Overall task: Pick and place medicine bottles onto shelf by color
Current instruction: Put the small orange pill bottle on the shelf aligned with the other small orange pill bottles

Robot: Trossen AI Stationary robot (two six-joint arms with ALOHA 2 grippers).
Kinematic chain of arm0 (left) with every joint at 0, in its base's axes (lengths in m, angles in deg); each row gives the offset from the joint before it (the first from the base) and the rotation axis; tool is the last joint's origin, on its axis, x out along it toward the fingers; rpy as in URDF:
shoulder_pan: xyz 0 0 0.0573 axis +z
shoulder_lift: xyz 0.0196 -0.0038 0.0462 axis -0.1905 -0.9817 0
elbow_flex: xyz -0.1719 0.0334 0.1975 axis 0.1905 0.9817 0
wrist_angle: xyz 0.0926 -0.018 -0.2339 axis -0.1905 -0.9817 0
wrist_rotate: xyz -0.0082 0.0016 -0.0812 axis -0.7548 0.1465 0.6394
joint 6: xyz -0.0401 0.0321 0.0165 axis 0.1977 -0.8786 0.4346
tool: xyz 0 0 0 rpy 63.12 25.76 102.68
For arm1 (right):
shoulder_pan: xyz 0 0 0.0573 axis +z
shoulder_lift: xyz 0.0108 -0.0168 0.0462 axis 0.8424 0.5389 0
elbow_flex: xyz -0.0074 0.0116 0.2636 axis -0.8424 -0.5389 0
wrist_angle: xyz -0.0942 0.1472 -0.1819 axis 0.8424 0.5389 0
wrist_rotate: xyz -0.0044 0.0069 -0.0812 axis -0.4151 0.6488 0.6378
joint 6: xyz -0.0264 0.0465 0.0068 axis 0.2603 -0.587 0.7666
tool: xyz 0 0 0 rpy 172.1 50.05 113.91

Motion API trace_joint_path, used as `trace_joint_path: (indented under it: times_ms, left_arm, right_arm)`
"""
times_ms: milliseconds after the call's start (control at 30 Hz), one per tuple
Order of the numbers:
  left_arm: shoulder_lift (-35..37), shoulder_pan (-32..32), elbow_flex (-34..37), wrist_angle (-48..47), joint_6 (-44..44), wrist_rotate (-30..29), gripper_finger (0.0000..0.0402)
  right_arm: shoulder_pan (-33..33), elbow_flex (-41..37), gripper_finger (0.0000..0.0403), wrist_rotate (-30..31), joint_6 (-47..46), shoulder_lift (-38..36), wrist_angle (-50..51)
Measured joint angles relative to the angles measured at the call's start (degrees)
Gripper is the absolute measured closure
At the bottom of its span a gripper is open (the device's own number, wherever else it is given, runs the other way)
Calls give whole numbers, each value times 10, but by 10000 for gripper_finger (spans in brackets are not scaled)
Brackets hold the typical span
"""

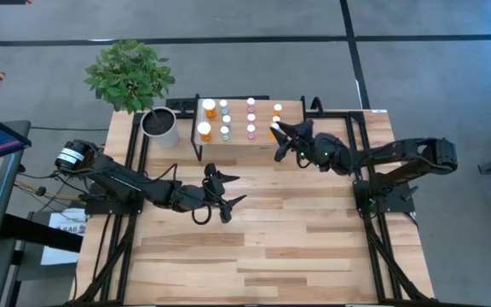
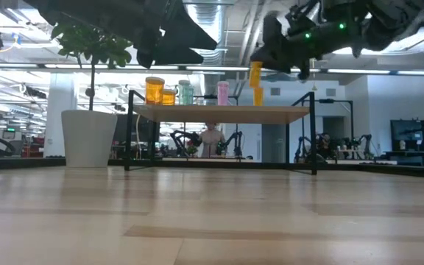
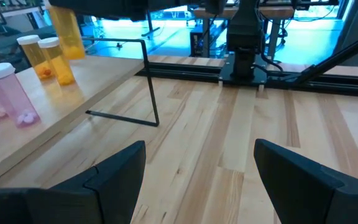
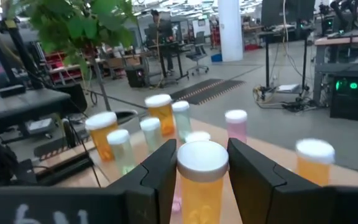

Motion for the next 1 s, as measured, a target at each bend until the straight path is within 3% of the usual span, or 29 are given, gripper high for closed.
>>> trace_joint_path:
  times_ms: [400, 1000]
  left_arm:
    - [0, 0, 0, -3, 0, 0, 111]
    - [0, 0, 0, -3, 2, 0, 111]
  right_arm:
    - [0, 38, 254, 0, 2, 0, 139]
    - [-16, 38, 254, 10, -4, 0, 191]
